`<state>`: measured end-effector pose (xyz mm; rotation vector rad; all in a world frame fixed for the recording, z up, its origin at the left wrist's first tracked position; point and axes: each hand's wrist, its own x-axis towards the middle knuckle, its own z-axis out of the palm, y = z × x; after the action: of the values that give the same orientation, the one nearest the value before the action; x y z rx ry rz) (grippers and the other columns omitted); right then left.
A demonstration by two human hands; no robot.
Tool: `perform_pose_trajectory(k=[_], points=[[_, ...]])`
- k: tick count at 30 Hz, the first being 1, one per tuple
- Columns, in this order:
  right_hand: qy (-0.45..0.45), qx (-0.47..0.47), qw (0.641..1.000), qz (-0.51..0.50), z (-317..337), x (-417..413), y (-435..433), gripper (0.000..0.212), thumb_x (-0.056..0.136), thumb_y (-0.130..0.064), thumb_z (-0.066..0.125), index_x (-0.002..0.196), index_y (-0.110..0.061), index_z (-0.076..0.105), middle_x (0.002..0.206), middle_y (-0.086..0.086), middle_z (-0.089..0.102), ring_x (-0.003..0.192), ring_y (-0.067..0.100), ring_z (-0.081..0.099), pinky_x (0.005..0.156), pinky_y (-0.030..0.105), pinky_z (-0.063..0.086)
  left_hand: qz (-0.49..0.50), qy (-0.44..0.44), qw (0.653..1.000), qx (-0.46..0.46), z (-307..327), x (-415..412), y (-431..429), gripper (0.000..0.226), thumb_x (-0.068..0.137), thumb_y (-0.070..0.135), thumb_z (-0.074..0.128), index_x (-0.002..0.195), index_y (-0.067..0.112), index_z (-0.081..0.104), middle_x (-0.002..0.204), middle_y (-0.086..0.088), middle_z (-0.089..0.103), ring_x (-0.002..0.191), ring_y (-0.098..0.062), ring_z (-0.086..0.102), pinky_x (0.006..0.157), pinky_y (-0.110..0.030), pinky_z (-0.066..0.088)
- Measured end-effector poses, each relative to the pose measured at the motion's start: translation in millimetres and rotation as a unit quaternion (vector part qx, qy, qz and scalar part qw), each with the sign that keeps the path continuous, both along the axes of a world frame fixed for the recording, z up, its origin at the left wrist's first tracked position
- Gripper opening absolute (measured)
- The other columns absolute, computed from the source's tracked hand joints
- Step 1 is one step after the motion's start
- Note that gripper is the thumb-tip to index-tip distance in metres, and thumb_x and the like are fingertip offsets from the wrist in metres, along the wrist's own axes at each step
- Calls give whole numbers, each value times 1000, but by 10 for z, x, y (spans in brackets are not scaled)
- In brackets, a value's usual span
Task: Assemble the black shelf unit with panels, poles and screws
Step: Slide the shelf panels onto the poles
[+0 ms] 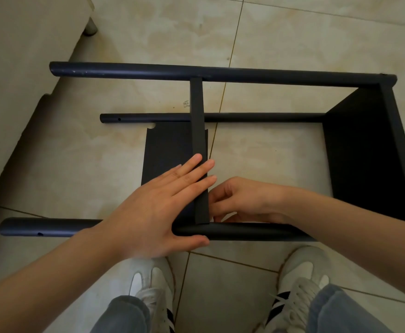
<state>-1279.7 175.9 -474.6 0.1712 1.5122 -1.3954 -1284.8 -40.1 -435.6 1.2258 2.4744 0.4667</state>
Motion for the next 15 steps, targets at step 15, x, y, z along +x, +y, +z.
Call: perform_pose_trajectory(k=[15], points=[[-96,-38,993,53,-75,-167,0,18,93,-10,62,108,-5,69,99,5,67,92,15,60,82,27,53,-1,4,1000,-2,15,3,10,94,82,74,49,156,20,29,167,5,13,154,-9,0,120,-39,18]])
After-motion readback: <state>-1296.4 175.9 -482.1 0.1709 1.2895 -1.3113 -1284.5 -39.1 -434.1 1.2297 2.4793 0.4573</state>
